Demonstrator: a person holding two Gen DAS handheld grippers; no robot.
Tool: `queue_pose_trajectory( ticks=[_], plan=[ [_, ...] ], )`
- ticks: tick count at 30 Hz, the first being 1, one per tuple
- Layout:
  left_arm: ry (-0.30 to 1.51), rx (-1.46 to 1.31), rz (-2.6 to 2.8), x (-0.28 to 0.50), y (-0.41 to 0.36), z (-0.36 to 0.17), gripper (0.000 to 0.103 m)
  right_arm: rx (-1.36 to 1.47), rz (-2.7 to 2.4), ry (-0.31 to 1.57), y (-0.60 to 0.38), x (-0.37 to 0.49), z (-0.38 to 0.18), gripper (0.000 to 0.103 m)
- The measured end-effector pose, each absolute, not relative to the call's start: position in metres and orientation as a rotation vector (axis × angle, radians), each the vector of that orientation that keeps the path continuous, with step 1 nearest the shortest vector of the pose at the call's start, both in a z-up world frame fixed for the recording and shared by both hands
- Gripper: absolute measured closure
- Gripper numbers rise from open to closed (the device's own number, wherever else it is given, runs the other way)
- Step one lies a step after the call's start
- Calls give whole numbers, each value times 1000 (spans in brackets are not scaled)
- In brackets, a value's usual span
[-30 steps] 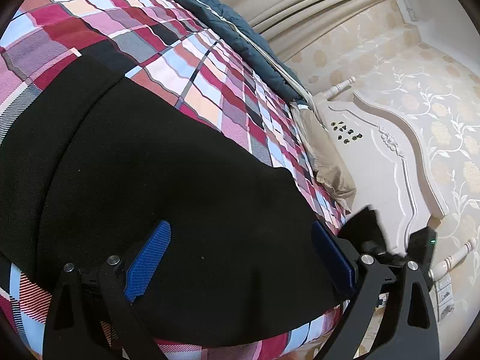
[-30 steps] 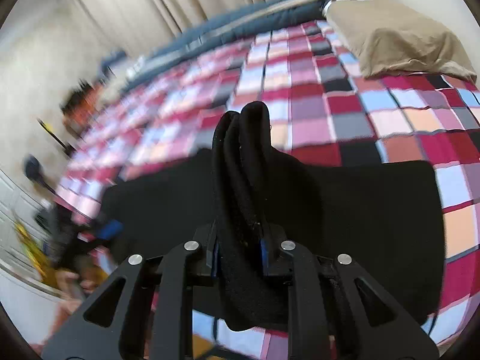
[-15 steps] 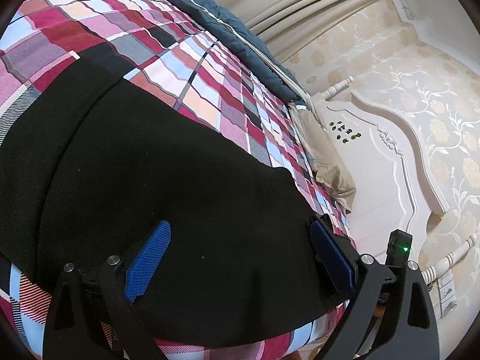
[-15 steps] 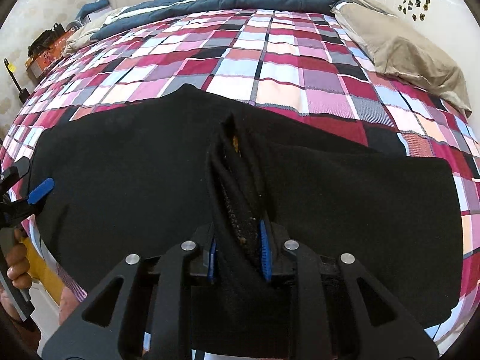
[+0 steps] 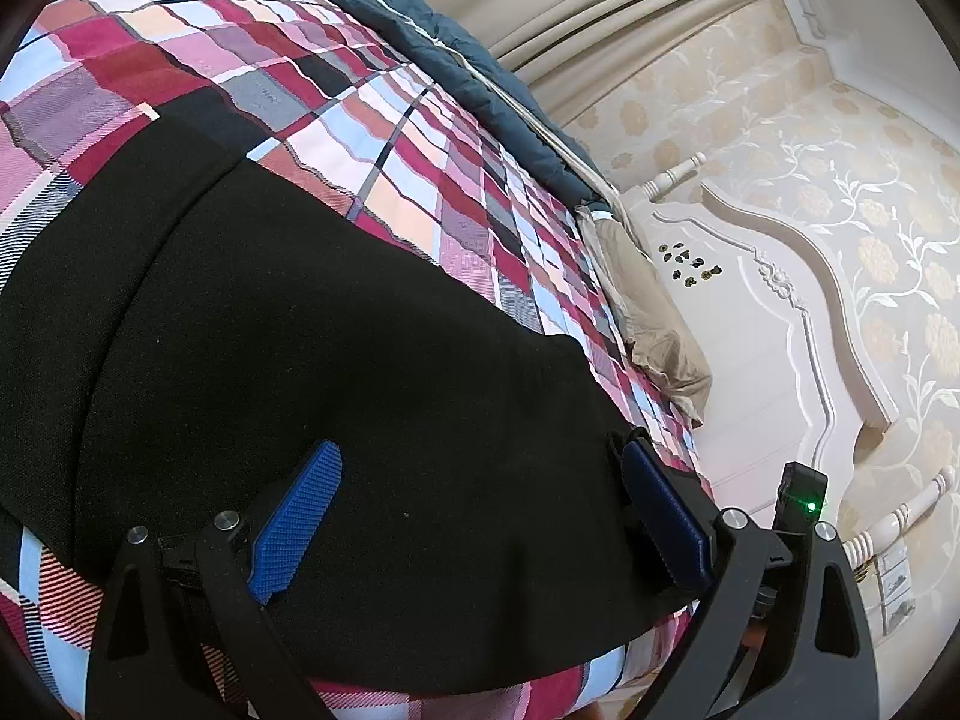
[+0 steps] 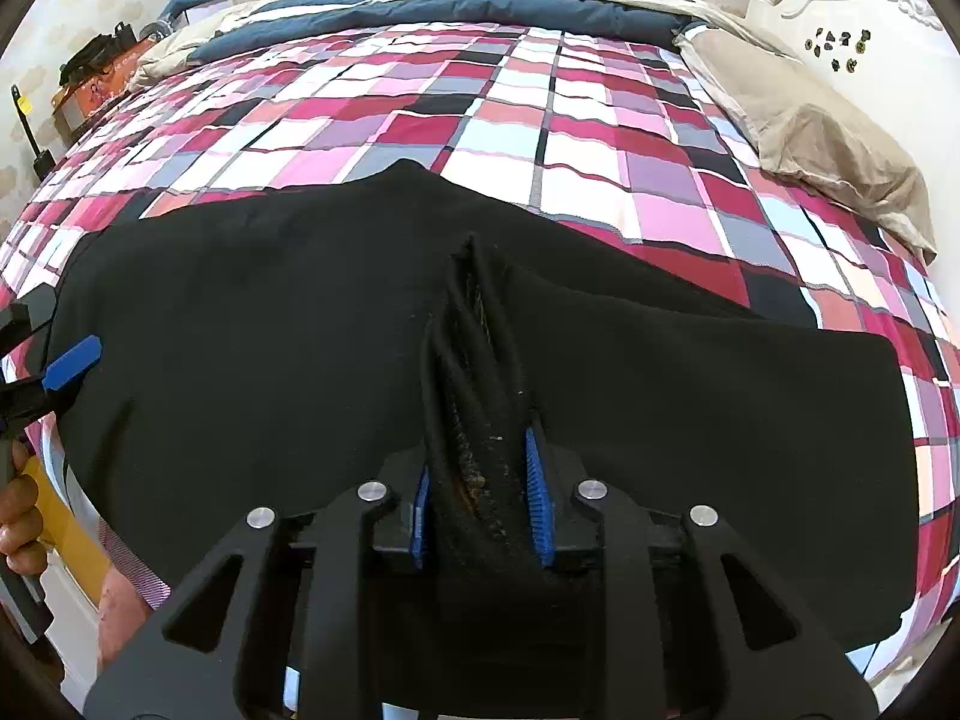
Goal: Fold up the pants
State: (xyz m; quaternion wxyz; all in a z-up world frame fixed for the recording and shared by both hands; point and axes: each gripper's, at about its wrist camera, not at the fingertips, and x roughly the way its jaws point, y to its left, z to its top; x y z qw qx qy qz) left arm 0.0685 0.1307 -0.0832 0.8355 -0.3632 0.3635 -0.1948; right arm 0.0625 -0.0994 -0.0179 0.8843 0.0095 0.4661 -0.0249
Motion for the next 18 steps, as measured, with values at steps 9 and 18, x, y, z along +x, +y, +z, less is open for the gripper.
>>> queue_pose_trajectory(
  ticks=[9, 18],
  plan=[
    [769, -769, -414, 70, 131, -84, 10, 58, 1, 961, -83, 60, -16, 67],
    [767, -766, -416, 70, 130, -82, 10, 148, 127, 950, -64, 36, -3, 41]
  ],
)
